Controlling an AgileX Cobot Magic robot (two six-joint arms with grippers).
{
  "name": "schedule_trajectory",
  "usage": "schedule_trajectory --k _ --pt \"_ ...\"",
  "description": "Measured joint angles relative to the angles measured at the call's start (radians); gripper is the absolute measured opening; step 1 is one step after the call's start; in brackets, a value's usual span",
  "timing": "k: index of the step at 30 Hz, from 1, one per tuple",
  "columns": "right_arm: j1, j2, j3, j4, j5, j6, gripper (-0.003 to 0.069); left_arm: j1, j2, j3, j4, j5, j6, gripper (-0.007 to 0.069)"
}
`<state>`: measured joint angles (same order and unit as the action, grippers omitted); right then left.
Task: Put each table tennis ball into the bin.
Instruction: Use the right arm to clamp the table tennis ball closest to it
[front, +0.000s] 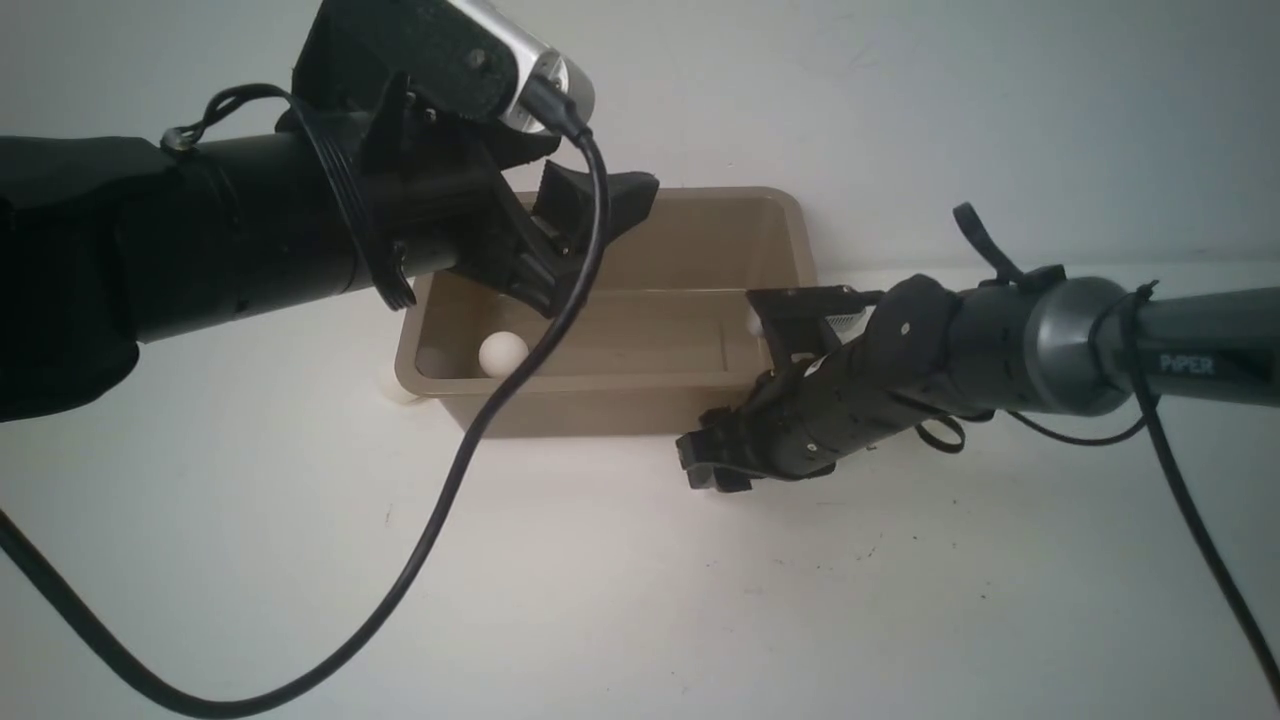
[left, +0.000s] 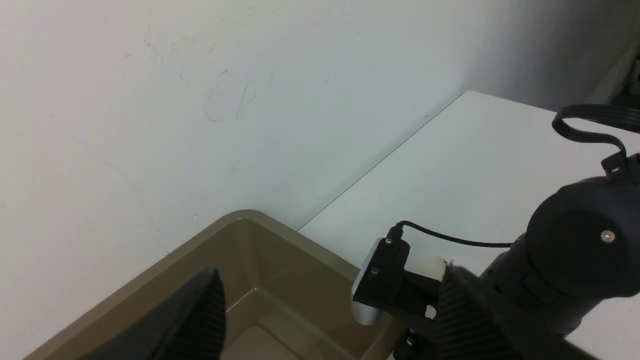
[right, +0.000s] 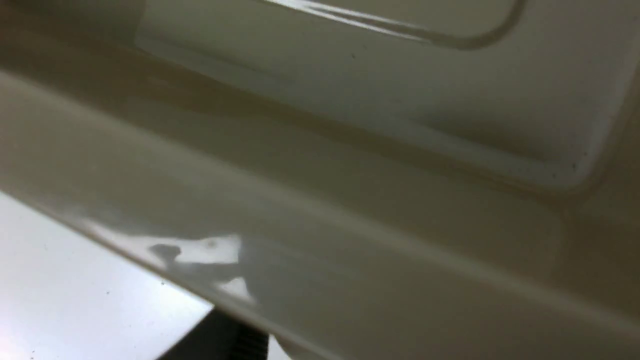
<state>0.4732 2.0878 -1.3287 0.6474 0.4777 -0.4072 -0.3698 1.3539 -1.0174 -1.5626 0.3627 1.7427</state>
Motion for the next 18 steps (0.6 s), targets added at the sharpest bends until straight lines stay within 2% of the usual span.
schedule_trajectory --k 11,18 --pt "0.000 -0.033 -0.003 -0.190 0.122 0.037 0.0361 0.000 0.000 0.000 0.000 0.001 0.000 0.0513" --pt "0.000 -0.189 0.001 -0.300 0.207 0.041 0.0361 0.000 0.000 0.000 -0.002 0.002 0.000 0.0513"
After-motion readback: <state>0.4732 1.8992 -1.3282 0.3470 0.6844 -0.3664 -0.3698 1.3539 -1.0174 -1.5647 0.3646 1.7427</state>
